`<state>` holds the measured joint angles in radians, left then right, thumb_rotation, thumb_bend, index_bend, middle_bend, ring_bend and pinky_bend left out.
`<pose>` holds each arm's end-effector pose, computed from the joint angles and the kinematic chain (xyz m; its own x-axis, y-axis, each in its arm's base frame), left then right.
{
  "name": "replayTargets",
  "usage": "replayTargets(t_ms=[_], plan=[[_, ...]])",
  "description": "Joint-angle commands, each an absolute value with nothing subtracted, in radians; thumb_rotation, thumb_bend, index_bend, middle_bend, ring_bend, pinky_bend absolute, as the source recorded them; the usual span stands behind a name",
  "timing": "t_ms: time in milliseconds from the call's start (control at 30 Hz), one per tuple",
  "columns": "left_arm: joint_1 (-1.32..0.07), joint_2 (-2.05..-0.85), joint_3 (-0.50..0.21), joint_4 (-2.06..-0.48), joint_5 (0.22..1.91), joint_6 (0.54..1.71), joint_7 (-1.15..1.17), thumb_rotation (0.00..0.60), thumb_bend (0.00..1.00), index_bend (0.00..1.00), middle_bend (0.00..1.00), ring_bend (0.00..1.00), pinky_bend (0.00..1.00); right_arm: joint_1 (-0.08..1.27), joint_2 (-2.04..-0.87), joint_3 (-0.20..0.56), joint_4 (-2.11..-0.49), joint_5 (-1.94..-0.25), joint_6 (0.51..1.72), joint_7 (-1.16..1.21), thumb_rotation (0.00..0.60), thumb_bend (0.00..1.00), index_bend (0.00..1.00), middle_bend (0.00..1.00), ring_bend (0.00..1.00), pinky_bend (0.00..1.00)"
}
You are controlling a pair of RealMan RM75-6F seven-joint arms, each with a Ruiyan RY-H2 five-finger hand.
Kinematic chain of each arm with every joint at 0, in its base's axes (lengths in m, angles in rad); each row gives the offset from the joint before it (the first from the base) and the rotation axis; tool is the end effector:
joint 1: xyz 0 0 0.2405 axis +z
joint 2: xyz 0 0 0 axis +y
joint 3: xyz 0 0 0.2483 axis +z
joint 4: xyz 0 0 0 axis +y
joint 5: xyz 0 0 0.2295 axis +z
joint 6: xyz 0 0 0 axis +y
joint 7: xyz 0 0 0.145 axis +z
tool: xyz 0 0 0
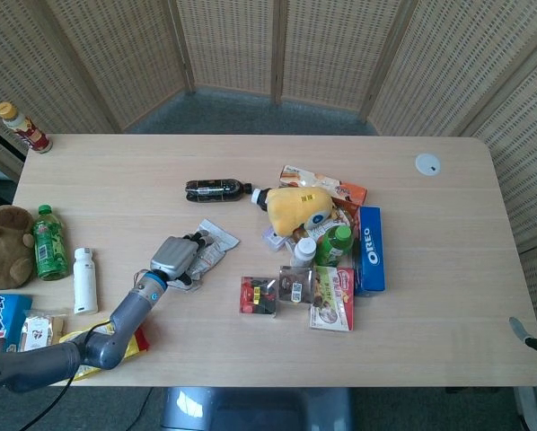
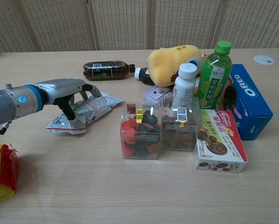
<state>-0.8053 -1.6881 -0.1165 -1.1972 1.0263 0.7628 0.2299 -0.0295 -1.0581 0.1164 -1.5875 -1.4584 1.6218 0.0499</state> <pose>-0.1795 0.3586 -0.0869 0.4561 0.4422 0.7723 0.8848 -0.3189 -0.3399 -0.3323 -0.1590 0.1906 0.4345 0.1588 0.8866 -0.8995 0.1276 0.4179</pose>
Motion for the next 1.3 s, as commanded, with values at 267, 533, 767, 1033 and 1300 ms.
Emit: replayTargets(t_ms=[267,533,767,1033,1300], plan=[[-0.769,-1.669,-0.151,-1.211,1.105,0.836,0.121,0.6,0.25,0.58,0.44,0.58,0.71,-0.031,-1.056,0.119,-1.594,-1.458,1.622,0.048,0.585,0.2,0.0,0.0,0.0,0.0],[-0.727,-1.537,-0.193,-1.352,1.164,0.942,0.073,0.6,0.24,0.59,0.45,0.58,0.71,-0.022,-1.063,0.119,-1.59,-1.465,1.612,0.051,0.587,0.2,0.0,0.0,0.0,0.0],[-0.686,-1.372,-0.251,-1.567,1.21,1.062,0.07,0.6,0.23,0.58,0.45,0.58,0.71,-0.002,-1.084,0.116,-1.573,-1.479,1.587,0.054,0.585,0.2,0.0,0.0,0.0,0.0],[-0.659,-1.258,-0.32,-1.732,1.23,1.156,0.058,0.6,0.22,0.58,0.45,0.58,0.71,0.009,-1.098,0.112,-1.557,-1.491,1.578,0.067,0.589,0.2,0.0,0.0,0.0,0.0],[-0.64,-1.219,-0.35,-1.809,1.254,1.226,0.053,0.6,0.22,0.58,0.45,0.58,0.7,0.003,-1.099,0.106,-1.55,-1.498,1.587,0.082,0.585,0.2,0.0,0.0,0.0,0.0]])
